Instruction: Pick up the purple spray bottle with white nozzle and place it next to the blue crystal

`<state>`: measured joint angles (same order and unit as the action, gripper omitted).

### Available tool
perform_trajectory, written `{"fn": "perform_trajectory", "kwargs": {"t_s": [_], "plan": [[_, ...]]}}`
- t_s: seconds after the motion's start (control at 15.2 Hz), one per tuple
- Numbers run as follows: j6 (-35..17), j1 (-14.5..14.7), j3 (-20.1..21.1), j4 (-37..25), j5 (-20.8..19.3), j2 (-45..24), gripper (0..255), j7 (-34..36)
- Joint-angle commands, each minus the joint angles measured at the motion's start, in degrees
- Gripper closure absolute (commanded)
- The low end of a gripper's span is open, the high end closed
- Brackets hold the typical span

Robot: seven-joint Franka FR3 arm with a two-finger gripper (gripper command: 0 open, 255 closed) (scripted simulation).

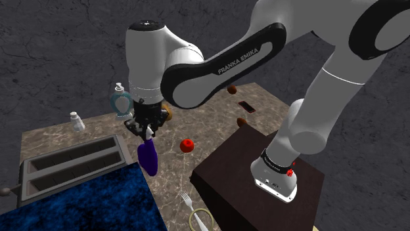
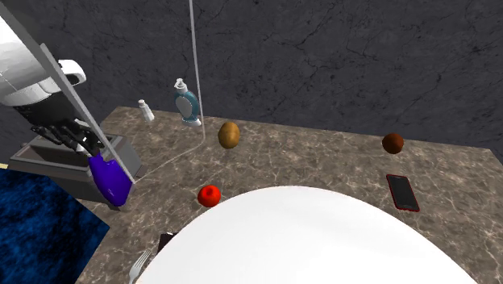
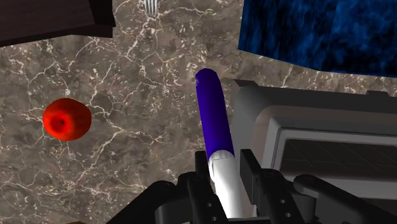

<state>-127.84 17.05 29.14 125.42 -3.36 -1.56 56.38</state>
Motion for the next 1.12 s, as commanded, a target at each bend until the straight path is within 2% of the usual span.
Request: {"fn": "perform_trajectory", "kwargs": {"t_s": [0.0,1.06], "plan": [[-1.3,0.0,0.0,0.5,-0.6,-0.9,255,0.5],[-12.7,1.2,-1.5,4.2,-8.1,-10.1,255,6.0]]}}
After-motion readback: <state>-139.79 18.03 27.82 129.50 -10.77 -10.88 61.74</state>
